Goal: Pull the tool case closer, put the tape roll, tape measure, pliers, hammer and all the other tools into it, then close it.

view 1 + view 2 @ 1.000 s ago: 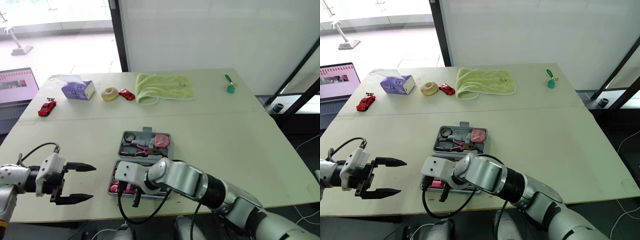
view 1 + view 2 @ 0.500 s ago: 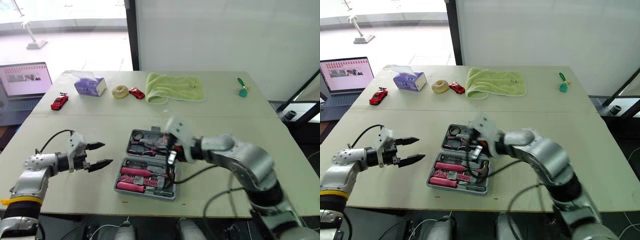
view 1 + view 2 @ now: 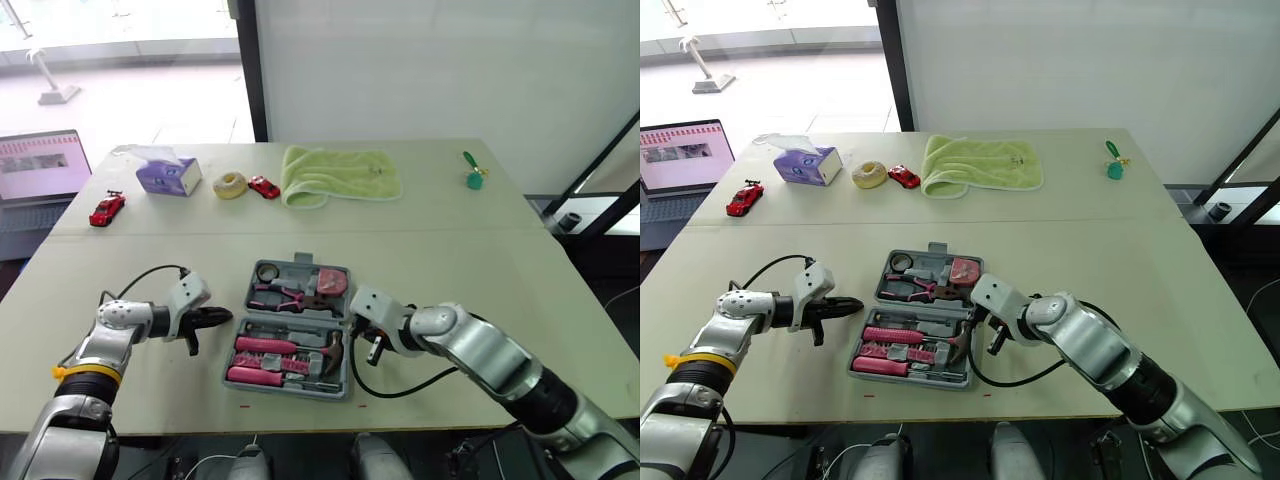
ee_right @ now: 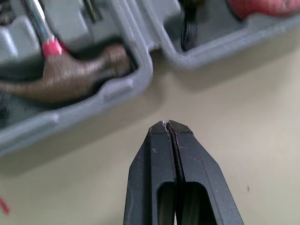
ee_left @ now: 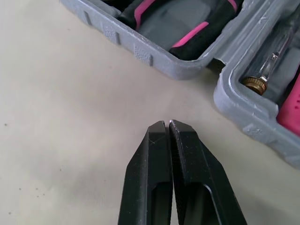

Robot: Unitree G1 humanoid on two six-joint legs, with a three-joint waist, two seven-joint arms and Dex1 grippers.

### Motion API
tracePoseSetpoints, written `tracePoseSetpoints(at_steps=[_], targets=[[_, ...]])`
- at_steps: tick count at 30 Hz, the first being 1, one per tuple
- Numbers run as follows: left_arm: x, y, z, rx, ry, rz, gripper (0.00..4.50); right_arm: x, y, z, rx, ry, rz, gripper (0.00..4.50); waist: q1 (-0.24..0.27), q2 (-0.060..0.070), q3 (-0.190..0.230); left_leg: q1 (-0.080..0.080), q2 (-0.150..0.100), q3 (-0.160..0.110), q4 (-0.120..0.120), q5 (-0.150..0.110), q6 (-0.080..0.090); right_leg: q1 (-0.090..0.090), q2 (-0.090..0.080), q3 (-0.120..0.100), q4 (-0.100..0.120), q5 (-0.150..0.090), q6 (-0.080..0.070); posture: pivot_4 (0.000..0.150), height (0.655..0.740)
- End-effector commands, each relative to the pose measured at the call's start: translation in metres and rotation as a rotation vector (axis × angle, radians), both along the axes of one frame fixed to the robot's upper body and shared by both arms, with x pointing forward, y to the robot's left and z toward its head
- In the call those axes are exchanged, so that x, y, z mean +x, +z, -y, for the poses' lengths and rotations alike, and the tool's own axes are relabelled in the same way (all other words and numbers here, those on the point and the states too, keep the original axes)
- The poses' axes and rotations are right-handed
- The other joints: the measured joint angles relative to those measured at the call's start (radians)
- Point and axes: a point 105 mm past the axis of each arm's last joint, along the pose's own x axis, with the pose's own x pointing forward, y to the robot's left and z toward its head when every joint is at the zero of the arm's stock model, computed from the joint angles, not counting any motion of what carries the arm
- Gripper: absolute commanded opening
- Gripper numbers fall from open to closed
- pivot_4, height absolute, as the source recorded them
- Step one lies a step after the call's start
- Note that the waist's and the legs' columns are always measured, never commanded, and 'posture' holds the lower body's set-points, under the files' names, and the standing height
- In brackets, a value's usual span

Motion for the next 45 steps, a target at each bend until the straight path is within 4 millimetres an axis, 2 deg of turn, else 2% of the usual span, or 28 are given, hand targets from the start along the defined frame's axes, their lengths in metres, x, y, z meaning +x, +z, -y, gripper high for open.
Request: tracePoseSetpoints(at_steps=[1,8,12,17,21,25,33,41,45], targets=[[0.004,0.005,0.018,-0.004,-0.042,0.040,0.12,0.007,0.003,-0.004,-0.022,0.007,0.049,0.00,0.003,0.000,0.000,0.000,0.000,0.000,0.000,0.000,0.000,0.000,0.000,0.000,0.000,0.000,0.000,0.150,0.7400],[0.002,-0.001,0.056,0.020,-0.122,0.046,0.12,0.012,0.003,-0.018,-0.027,0.048,0.061,0.00,0.010,0.000,0.000,0.001,0.000,0.000,0.000,0.000,0.000,0.001,0.000,0.000,0.001,0.000,0.000,0.150,0.7400],[-0.002,0.001,0.065,0.000,-0.134,0.032,0.12,0.012,0.004,-0.024,-0.026,0.078,0.068,0.00,0.021,0.000,0.000,0.001,0.000,0.000,0.001,0.001,-0.002,0.001,0.000,0.000,0.001,0.000,0.000,0.150,0.7400],[-0.023,-0.002,0.052,0.039,-0.153,-0.004,0.12,0.004,0.011,-0.039,0.009,0.160,0.073,0.00,0.014,0.000,0.000,0.001,0.000,0.000,0.000,0.001,-0.002,0.001,0.000,0.000,0.001,0.000,0.000,0.150,0.7400],[-0.033,0.002,0.043,0.047,-0.129,-0.011,0.12,-0.011,0.011,-0.047,0.028,0.232,0.059,0.00,0.007,0.000,0.000,0.001,0.000,0.000,-0.001,0.001,-0.002,0.001,0.000,0.000,0.001,0.000,0.000,0.150,0.7400],[-0.045,0.001,0.039,0.044,-0.114,-0.031,0.12,-0.017,0.009,-0.045,0.025,0.220,0.046,0.00,-0.004,0.000,0.000,0.002,0.000,0.000,-0.002,0.001,-0.002,0.001,0.000,0.000,0.000,0.000,0.000,0.150,0.7400],[-0.056,0.000,0.047,0.017,-0.108,-0.057,0.12,-0.035,0.003,-0.041,0.006,0.213,-0.022,0.00,-0.002,0.000,0.000,0.002,0.000,0.000,-0.001,0.001,-0.002,0.001,0.000,0.000,0.000,0.000,0.000,0.150,0.7400],[-0.058,0.000,0.059,0.000,-0.132,-0.067,0.12,-0.037,0.000,-0.032,-0.018,0.165,-0.038,0.00,0.003,0.000,0.000,0.002,0.000,0.000,-0.001,0.001,-0.002,0.001,-0.001,0.000,0.000,0.000,0.000,0.150,0.7400],[-0.058,-0.002,0.058,0.003,-0.133,-0.071,0.12,-0.038,0.000,-0.032,-0.008,0.150,-0.046,0.00,0.006,0.000,0.000,0.002,0.000,0.000,-0.001,0.001,-0.002,0.002,-0.001,0.000,0.000,0.000,0.000,0.150,0.7400]])
